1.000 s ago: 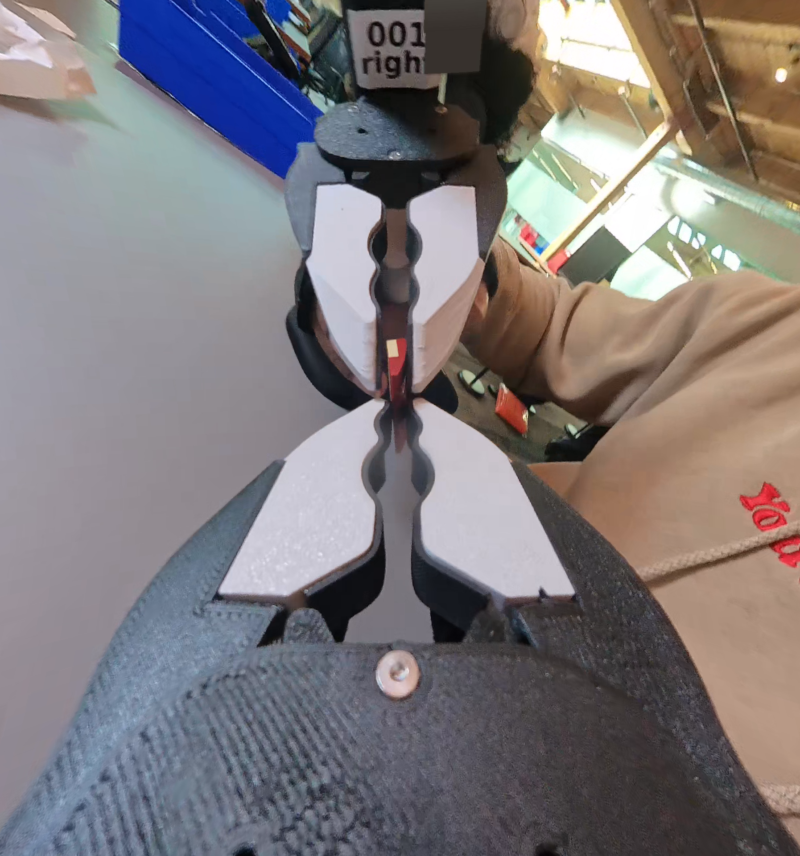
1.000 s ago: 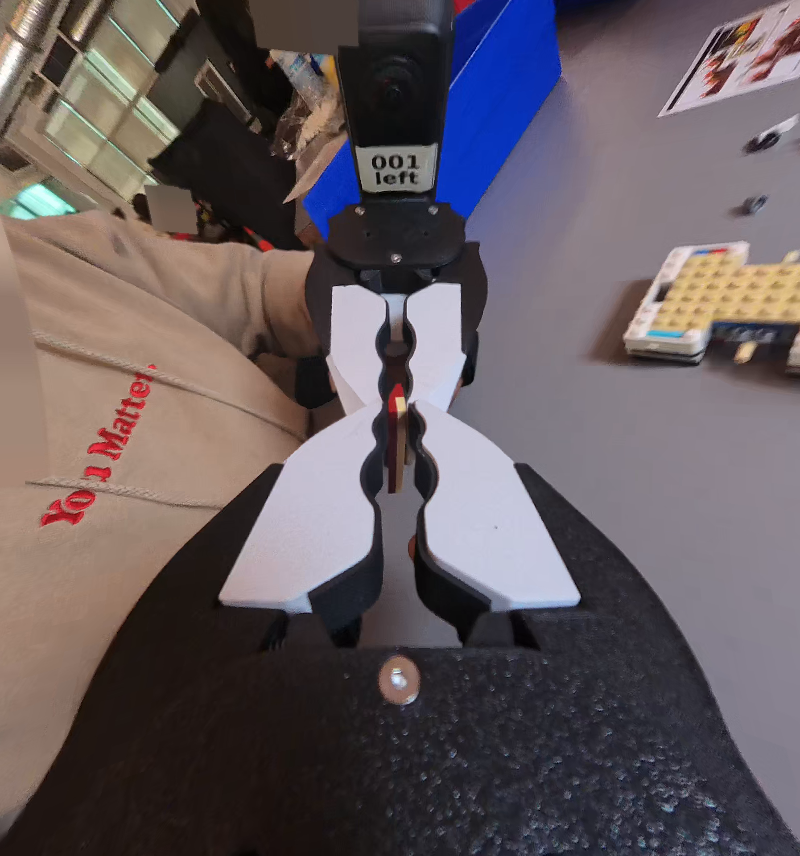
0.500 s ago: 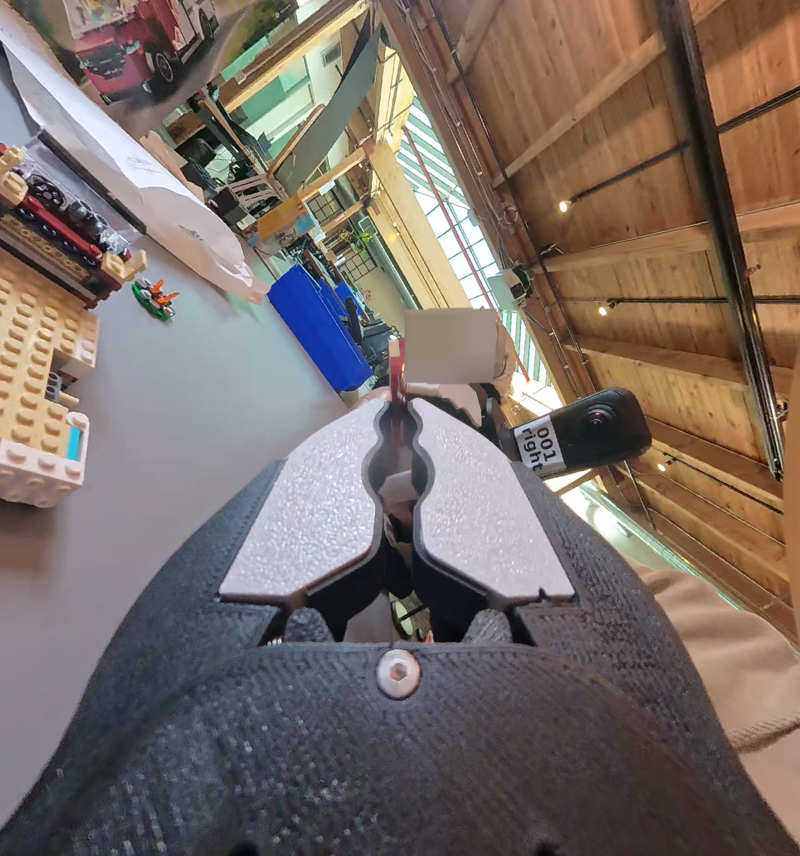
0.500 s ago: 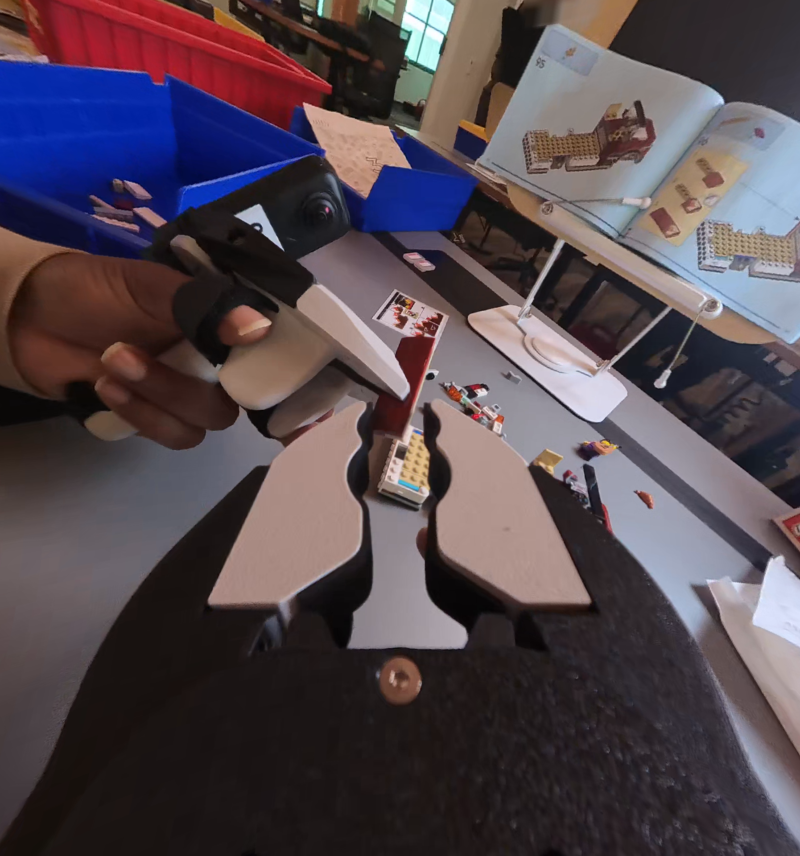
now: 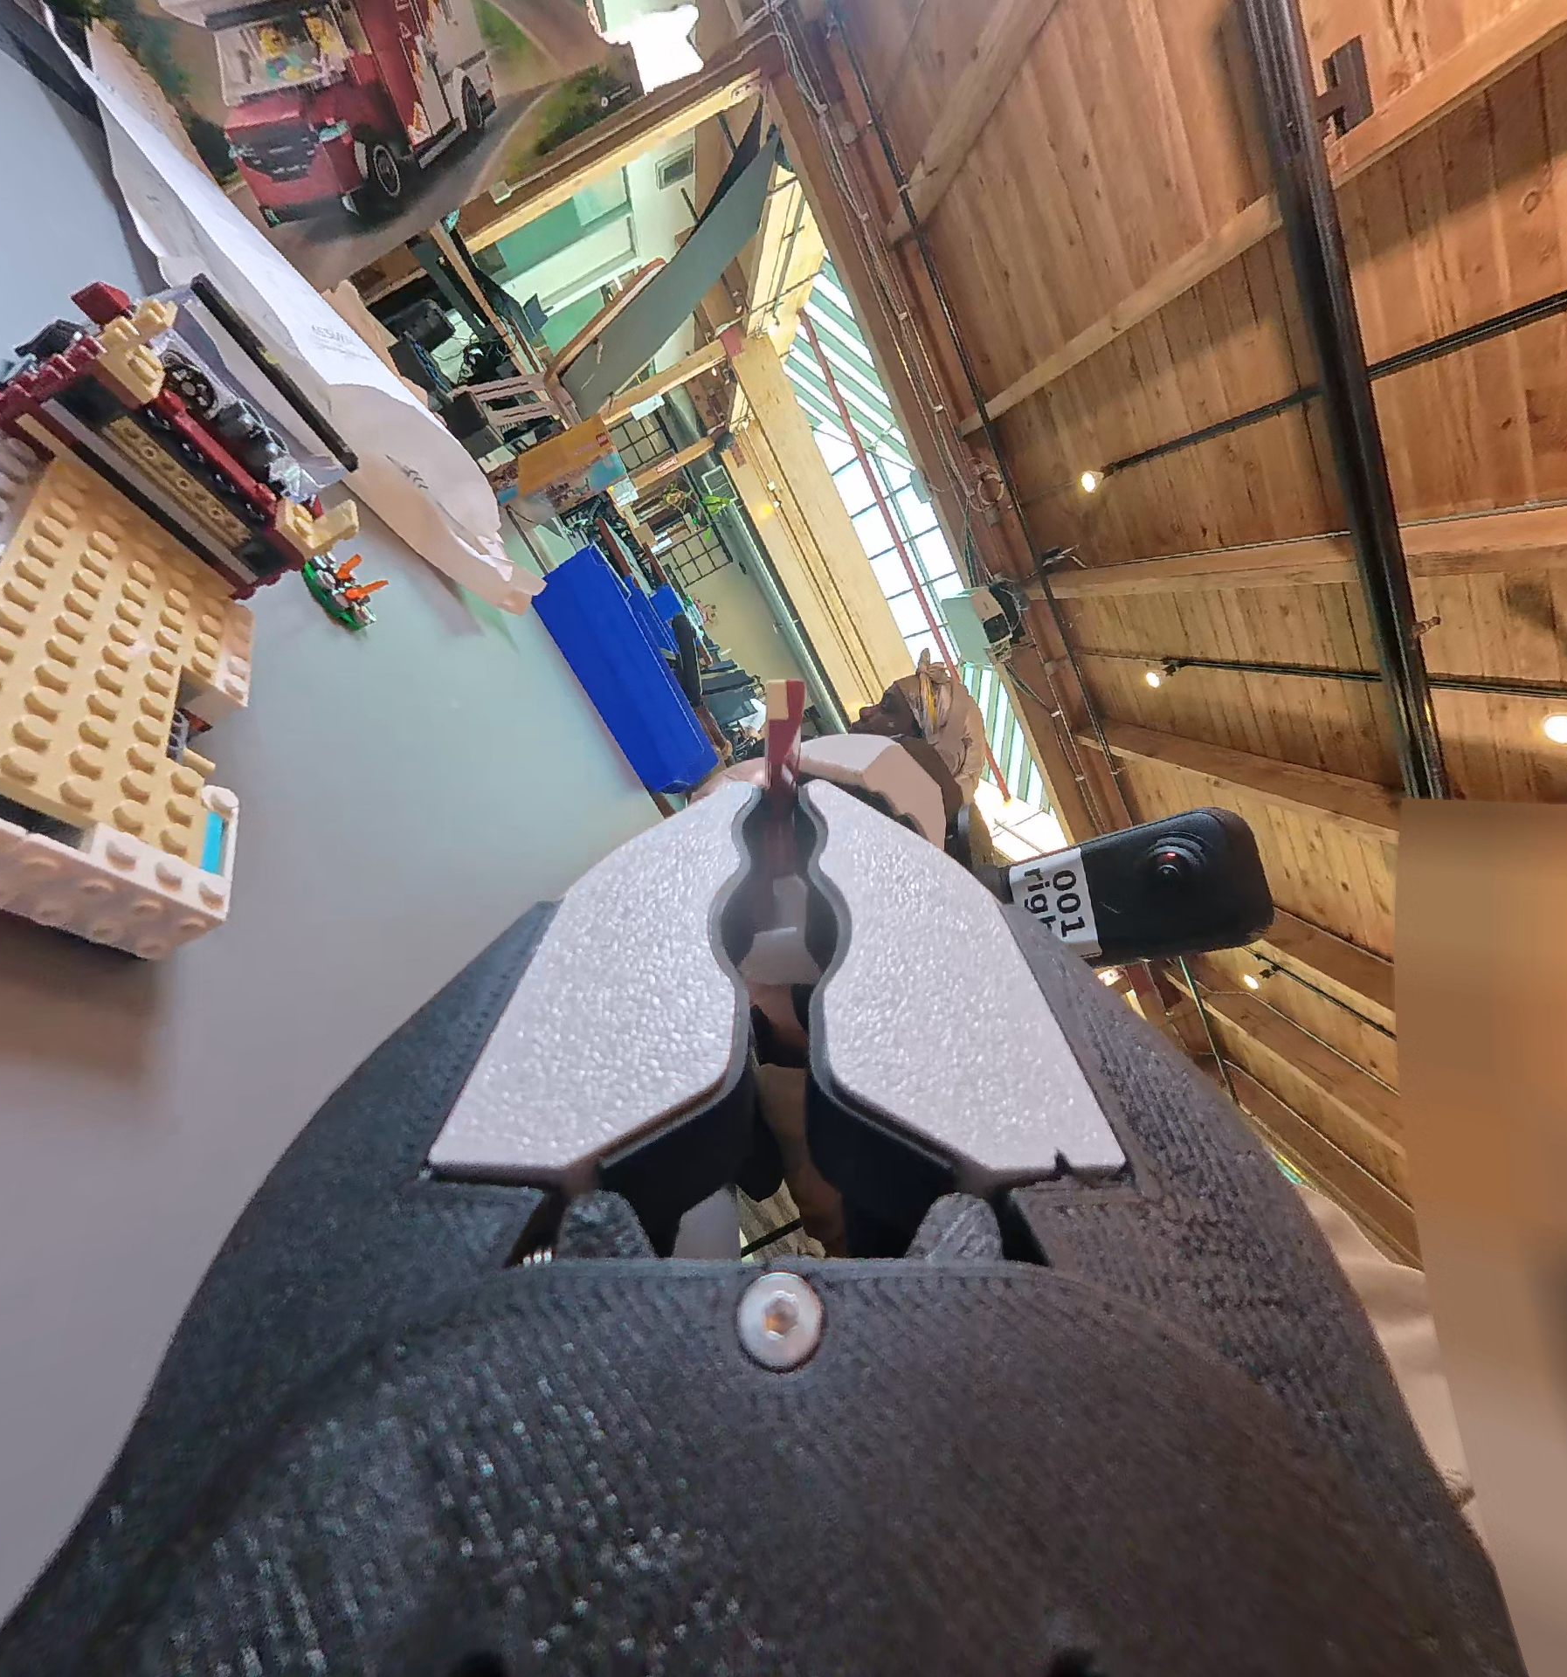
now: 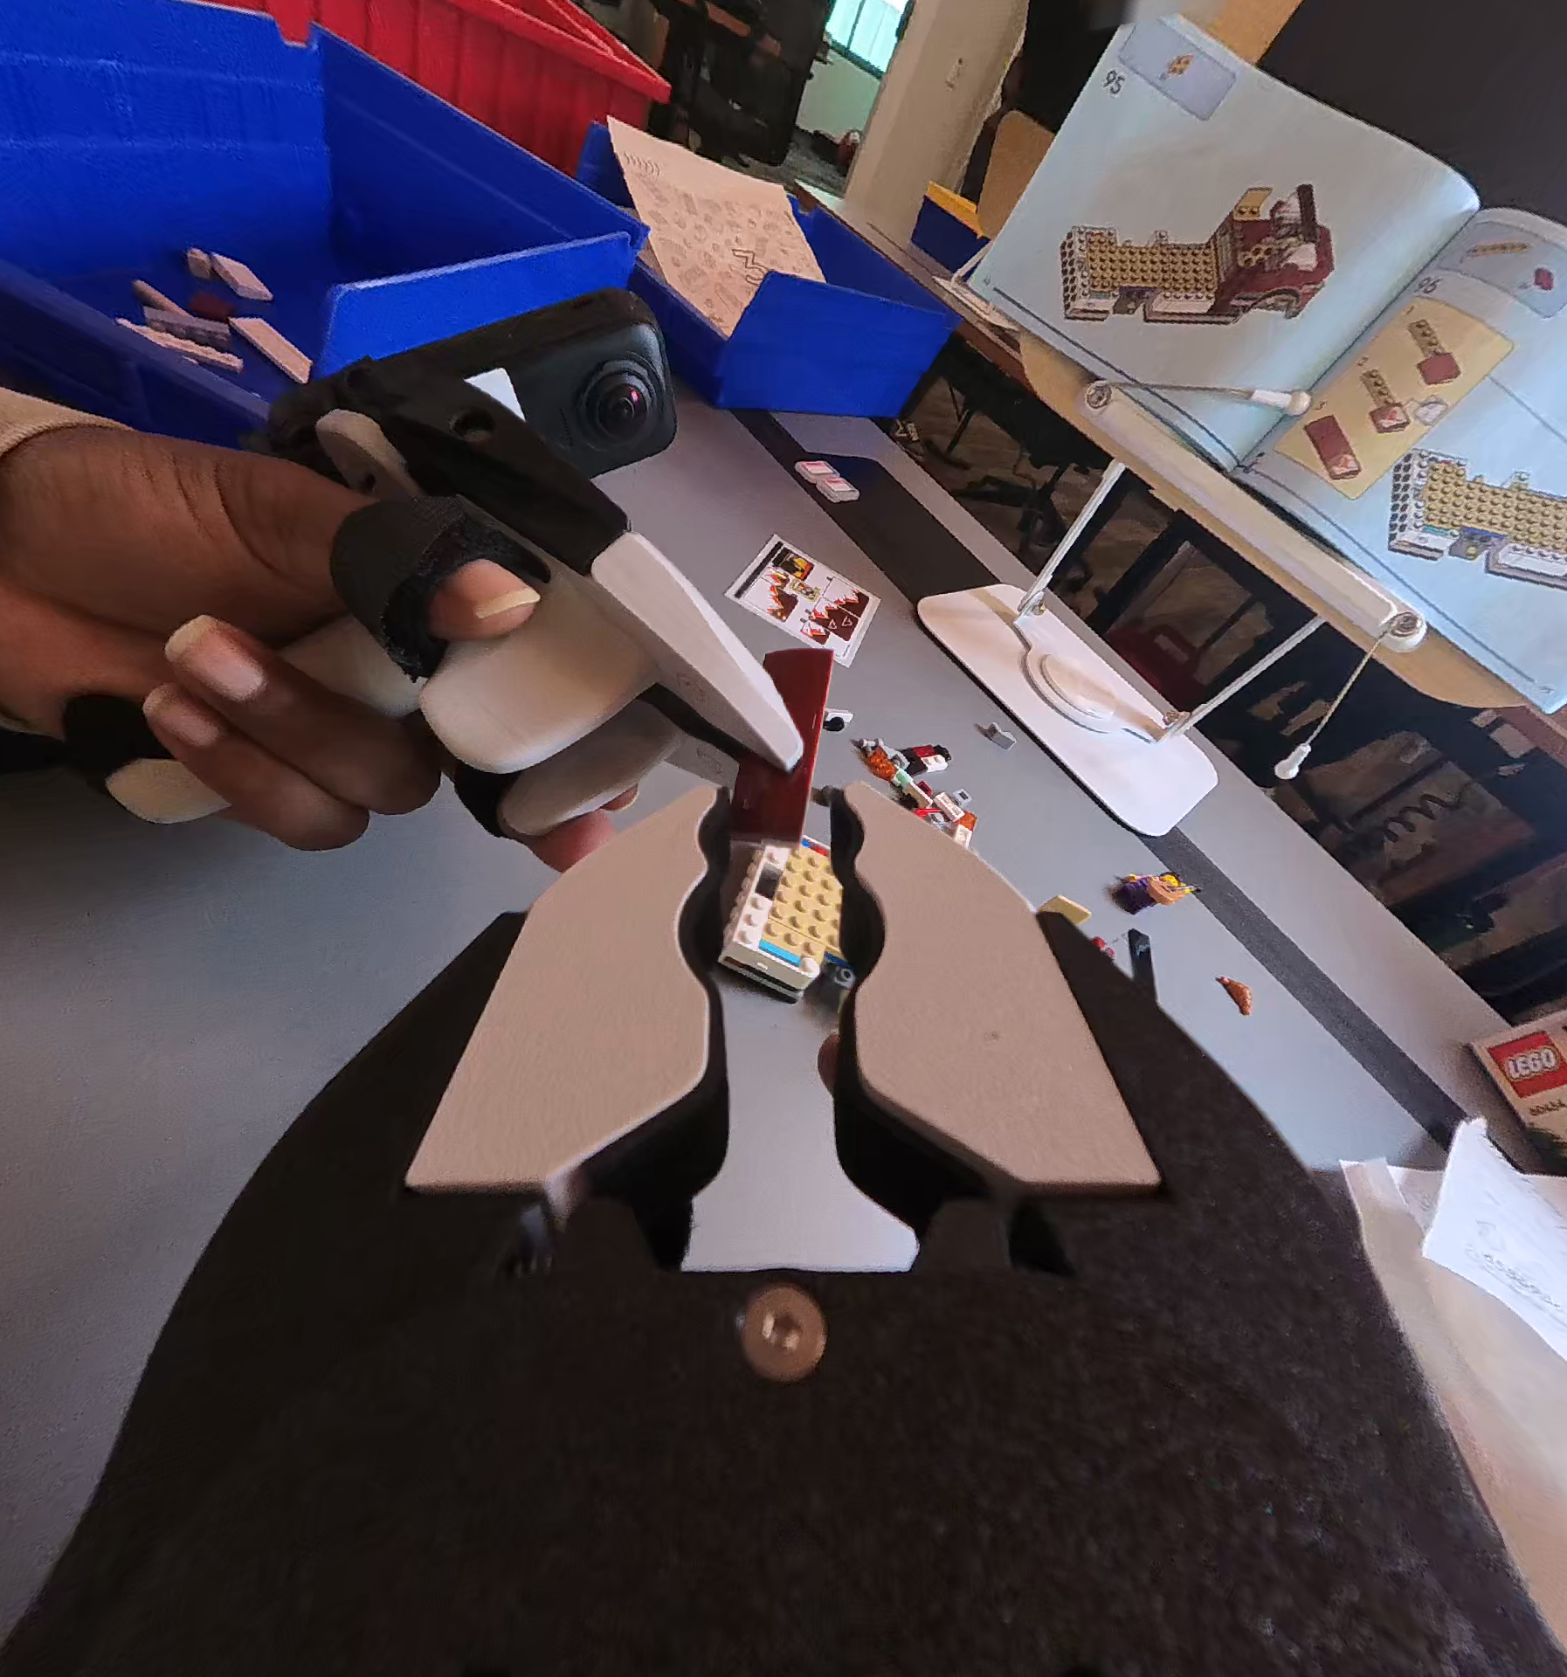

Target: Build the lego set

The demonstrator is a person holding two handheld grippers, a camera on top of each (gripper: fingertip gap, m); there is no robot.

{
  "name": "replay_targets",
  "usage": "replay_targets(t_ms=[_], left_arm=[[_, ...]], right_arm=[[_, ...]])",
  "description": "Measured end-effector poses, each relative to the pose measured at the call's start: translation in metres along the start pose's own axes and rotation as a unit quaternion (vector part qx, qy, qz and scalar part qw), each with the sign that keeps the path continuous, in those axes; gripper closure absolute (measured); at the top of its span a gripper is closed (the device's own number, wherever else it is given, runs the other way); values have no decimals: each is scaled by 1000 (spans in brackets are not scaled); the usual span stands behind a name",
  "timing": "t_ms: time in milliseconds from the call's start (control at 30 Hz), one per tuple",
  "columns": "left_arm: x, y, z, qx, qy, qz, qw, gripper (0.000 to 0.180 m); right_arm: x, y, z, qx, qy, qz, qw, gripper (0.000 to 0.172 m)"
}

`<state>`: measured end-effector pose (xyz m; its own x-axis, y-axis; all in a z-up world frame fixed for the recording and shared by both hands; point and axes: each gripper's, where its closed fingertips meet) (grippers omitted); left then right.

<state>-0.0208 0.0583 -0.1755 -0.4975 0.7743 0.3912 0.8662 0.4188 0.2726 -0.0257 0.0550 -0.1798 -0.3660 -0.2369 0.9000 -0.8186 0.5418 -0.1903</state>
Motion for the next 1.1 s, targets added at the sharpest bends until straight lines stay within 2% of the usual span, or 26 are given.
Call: replay_targets(t_ms=[867, 1100], left_arm=[[-2, 1, 5, 8, -3, 4, 1000, 174], [0, -1, 11, 26, 46, 13, 999, 170]], right_arm=[[-10, 3, 3, 2, -4, 21, 1000, 154], [-12, 2, 2, 3, 0, 25, 1000, 155]])
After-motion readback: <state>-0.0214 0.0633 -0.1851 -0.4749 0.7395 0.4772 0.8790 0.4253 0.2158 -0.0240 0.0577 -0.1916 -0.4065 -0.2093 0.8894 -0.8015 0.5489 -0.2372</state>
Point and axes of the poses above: each gripper's, where its closed fingertips meet, y out along the fingers, x out of its top, z = x × y across the jaws, and after that the axes turned 5 degrees about -z, right-handed
